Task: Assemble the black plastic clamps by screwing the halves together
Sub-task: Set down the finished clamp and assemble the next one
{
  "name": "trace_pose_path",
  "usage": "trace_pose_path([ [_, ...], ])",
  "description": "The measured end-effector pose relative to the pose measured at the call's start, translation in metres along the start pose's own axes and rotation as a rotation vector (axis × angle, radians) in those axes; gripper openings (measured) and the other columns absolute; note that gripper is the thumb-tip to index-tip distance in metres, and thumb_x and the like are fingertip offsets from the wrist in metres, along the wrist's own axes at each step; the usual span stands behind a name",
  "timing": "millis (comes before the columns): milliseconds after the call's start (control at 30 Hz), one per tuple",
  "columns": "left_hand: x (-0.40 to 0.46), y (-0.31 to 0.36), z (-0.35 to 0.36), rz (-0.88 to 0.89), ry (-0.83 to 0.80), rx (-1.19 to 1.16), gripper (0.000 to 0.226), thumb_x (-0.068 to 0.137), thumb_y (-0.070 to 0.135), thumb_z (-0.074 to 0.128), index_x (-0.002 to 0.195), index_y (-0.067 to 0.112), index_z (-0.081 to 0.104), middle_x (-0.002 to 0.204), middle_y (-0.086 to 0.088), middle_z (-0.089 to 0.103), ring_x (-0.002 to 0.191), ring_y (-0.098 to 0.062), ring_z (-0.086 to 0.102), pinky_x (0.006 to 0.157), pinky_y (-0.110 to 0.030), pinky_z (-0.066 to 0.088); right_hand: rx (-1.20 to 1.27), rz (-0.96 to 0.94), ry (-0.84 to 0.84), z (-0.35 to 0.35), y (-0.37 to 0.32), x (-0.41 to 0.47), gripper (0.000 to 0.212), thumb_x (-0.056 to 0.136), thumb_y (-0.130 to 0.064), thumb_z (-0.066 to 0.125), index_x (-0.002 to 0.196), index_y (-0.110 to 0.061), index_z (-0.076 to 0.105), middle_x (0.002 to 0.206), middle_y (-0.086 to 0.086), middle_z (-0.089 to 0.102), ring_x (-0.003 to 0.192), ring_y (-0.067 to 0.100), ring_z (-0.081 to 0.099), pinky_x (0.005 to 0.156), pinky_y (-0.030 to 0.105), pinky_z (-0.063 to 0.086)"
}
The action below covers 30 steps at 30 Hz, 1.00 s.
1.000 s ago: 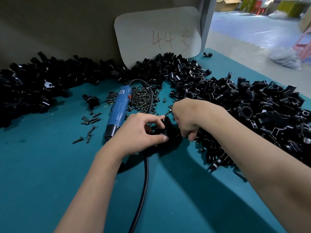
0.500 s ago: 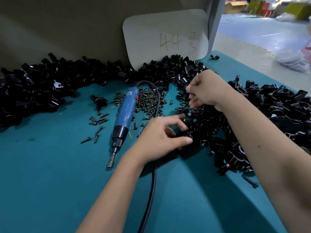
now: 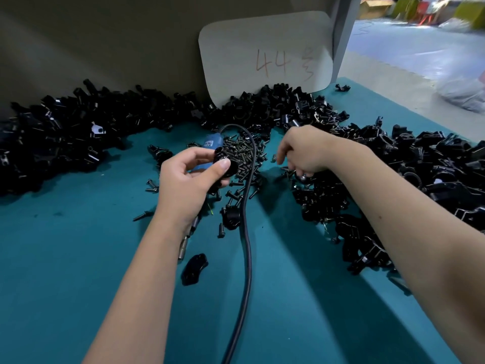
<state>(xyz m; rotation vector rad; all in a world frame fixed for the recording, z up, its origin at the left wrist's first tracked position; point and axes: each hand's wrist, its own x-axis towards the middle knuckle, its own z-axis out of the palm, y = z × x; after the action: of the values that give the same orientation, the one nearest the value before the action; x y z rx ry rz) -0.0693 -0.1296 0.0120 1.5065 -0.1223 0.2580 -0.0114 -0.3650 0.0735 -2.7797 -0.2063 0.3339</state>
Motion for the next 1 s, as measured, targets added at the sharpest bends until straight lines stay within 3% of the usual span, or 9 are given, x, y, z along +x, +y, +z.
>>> trace_pose_path([
  [67,0.0,0.002,0.0,0.006,-0.005,0.0,0.014,0.085,0.01,0.084,0.094,0.011,0.074,0.089,-0.005,0.077,0.069,-0.027,0.074,0.069,-0.031,0.061,-0.118,-0.03,-0.047,0.006,0.002,0.003,0.026,0.098,0.004,0.059,0.111,-0.012,0.075,0.089,0.003,0.07,0.077,0.024,0.071,0.07,0.033,0.061],
  [133,-0.001,0.004,-0.001,0.009,-0.001,0.005,0.011,0.087,0.01,0.083,0.093,0.011,0.074,0.087,-0.004,0.077,0.068,-0.026,0.074,0.066,-0.03,0.06,-0.232,-0.085,-0.038,0.011,0.001,0.005,0.017,0.09,-0.012,0.079,0.107,-0.014,0.076,0.083,-0.007,0.063,0.085,0.022,0.065,0.082,0.032,0.056],
  [267,0.0,0.007,-0.006,0.013,0.002,-0.023,0.016,0.088,0.008,0.081,0.082,0.023,0.078,0.087,-0.006,0.076,0.07,-0.026,0.072,0.065,-0.03,0.059,-0.188,-0.107,-0.019,0.015,0.004,0.009,0.012,0.086,-0.014,0.083,0.084,-0.02,0.074,0.082,-0.007,0.065,0.089,0.02,0.065,0.078,0.03,0.05],
  [367,0.001,0.007,-0.014,0.019,0.02,-0.028,0.015,0.089,0.008,0.08,0.083,0.022,0.079,0.09,-0.01,0.077,0.07,-0.026,0.073,0.07,-0.033,0.061,-0.173,-0.118,-0.012,0.011,0.002,0.009,0.011,0.092,-0.011,0.077,0.084,-0.017,0.072,0.086,-0.003,0.068,0.089,0.019,0.065,0.08,0.031,0.052],
  [467,0.003,0.004,-0.026,0.025,0.067,-0.023,0.012,0.088,0.007,0.08,0.087,0.02,0.079,0.093,-0.01,0.078,0.071,-0.027,0.073,0.072,-0.032,0.061,0.001,-0.195,0.125,0.007,-0.018,0.006,0.015,0.094,-0.016,0.075,0.081,-0.022,0.071,0.082,-0.008,0.07,0.074,0.008,0.064,0.07,0.026,0.052],
  [533,0.004,0.0,-0.033,0.029,0.087,-0.03,0.012,0.087,0.007,0.081,0.09,0.018,0.078,0.093,-0.008,0.078,0.071,-0.024,0.073,0.073,-0.031,0.06,0.252,-0.282,0.219,0.013,-0.041,0.004,0.015,0.096,-0.019,0.074,0.081,-0.023,0.073,0.075,-0.006,0.073,0.06,0.005,0.062,0.062,0.026,0.055],
  [700,0.005,-0.002,-0.051,0.049,0.099,-0.013,0.015,0.083,0.017,0.083,0.094,0.026,0.08,0.098,-0.002,0.079,0.078,-0.019,0.075,0.077,-0.029,0.06,0.853,-0.414,0.299,0.048,-0.093,0.009,0.016,0.099,-0.021,0.07,0.087,-0.011,0.076,0.067,-0.003,0.068,0.059,0.01,0.053,0.055,0.023,0.046],
  [867,0.006,-0.002,-0.058,0.041,0.064,0.013,0.02,0.082,0.015,0.084,0.092,0.033,0.08,0.095,0.003,0.079,0.08,-0.017,0.076,0.074,-0.027,0.06,1.099,-0.419,0.24,0.07,-0.106,0.018,0.017,0.097,-0.018,0.073,0.082,-0.009,0.069,0.064,0.002,0.067,0.051,0.009,0.047,0.049,0.021,0.04],
  [1000,0.007,-0.004,-0.057,-0.008,0.055,-0.015,0.019,0.084,0.01,0.084,0.1,0.019,0.079,0.098,-0.002,0.079,0.08,-0.019,0.076,0.074,-0.026,0.06,1.16,-0.441,0.271,0.076,-0.107,0.019,0.024,0.096,-0.016,0.074,0.075,-0.012,0.065,0.062,0.003,0.067,0.048,0.008,0.044,0.047,0.021,0.038],
])
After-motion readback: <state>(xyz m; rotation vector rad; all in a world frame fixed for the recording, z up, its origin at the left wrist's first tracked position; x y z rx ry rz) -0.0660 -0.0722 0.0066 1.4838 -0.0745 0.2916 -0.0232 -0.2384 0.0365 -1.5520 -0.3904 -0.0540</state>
